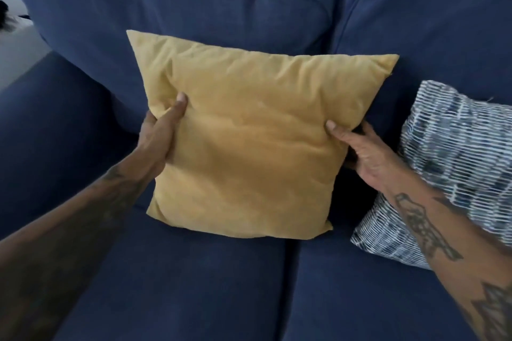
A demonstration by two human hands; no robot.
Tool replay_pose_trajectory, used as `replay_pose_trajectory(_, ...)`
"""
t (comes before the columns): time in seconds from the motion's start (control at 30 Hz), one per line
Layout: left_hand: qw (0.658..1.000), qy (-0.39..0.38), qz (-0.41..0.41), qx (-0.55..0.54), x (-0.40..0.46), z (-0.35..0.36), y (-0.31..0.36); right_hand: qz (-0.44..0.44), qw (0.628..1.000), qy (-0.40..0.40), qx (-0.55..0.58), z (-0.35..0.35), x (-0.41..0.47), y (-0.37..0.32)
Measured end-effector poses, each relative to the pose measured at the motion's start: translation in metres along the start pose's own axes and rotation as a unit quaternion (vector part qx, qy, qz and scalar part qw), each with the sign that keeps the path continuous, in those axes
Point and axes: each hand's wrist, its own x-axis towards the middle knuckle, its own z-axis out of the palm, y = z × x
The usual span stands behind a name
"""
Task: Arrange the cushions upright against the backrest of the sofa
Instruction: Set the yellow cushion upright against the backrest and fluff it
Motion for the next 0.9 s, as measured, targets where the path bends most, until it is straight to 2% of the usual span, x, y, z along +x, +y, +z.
replay_pose_trajectory(0.2, 0.998, 0.022, 0.063, 0.011, -0.009, -0.01, 0.009, -0.034, 0.997, 0.075, -0.012, 0.027, -0.014, -0.004)
replay_pose_trajectory(0.37, 0.99, 0.042, 0.135, 0.001, -0.017, -0.046, 0.047, -0.094, 0.993, 0.064, -0.019, 0.055, -0.029, -0.032)
replay_pose_trajectory(0.5, 0.98, 0.08, 0.182, 0.007, -0.001, -0.095, 0.087, -0.132, 0.99, 0.034, -0.03, 0.118, -0.028, -0.055)
replay_pose_trajectory(0.67, 0.979, 0.115, 0.165, 0.015, 0.051, -0.152, 0.091, -0.127, 0.989, 0.015, -0.078, 0.193, -0.005, -0.037)
replay_pose_trajectory(0.77, 0.988, 0.088, 0.116, 0.044, 0.083, -0.166, 0.056, -0.084, 0.988, 0.045, -0.12, 0.214, 0.01, 0.005)
replay_pose_trajectory(0.9, 0.998, 0.034, 0.053, 0.011, 0.102, -0.166, 0.019, -0.054, 0.987, 0.067, -0.139, 0.215, 0.012, 0.028)
